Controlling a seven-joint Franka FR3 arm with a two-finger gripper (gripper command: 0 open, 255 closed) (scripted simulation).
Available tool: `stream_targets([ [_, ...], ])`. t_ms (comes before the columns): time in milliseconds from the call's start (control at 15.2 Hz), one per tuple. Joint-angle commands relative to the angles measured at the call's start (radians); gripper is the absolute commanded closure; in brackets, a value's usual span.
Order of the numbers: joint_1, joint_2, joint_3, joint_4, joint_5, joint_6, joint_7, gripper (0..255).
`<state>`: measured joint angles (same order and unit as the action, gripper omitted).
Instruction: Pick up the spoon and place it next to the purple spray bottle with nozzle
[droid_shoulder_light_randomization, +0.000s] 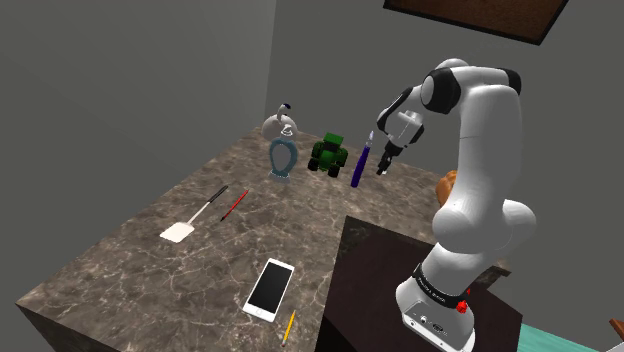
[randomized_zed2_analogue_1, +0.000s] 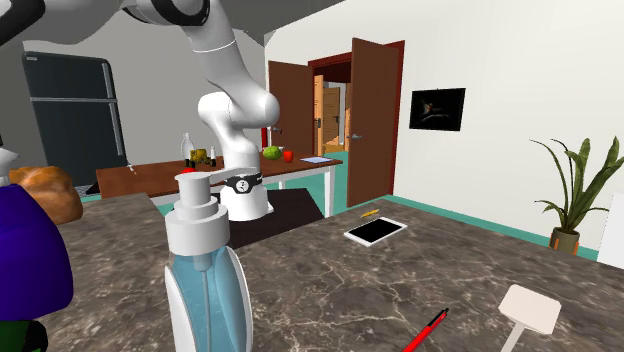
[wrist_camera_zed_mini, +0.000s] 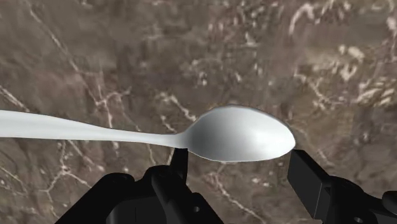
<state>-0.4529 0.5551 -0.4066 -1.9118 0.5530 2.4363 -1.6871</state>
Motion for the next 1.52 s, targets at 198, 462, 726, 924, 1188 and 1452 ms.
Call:
stream_targets([
  [198, -0.001, 0.001, 0.001, 0.0, 0.001, 0.002, -0.001, 255],
  [462, 0.0, 0.001, 0.001, 0.0, 0.001, 0.002, -0.001, 0],
  [726, 0.007, -0.025, -0.012, -0.006, -0.016, -0.017, 0.009, 0],
  [924, 0.025, -0.096, -0.047, -0.014, -0.065, -0.074, 0.039, 0],
  [1188, 0.025, -0.096, -0.047, -0.014, -0.065, -0.074, 0.039, 0],
  [1452, 0.025, -0.096, -0.047, -0.014, -0.065, -0.074, 0.039, 0],
])
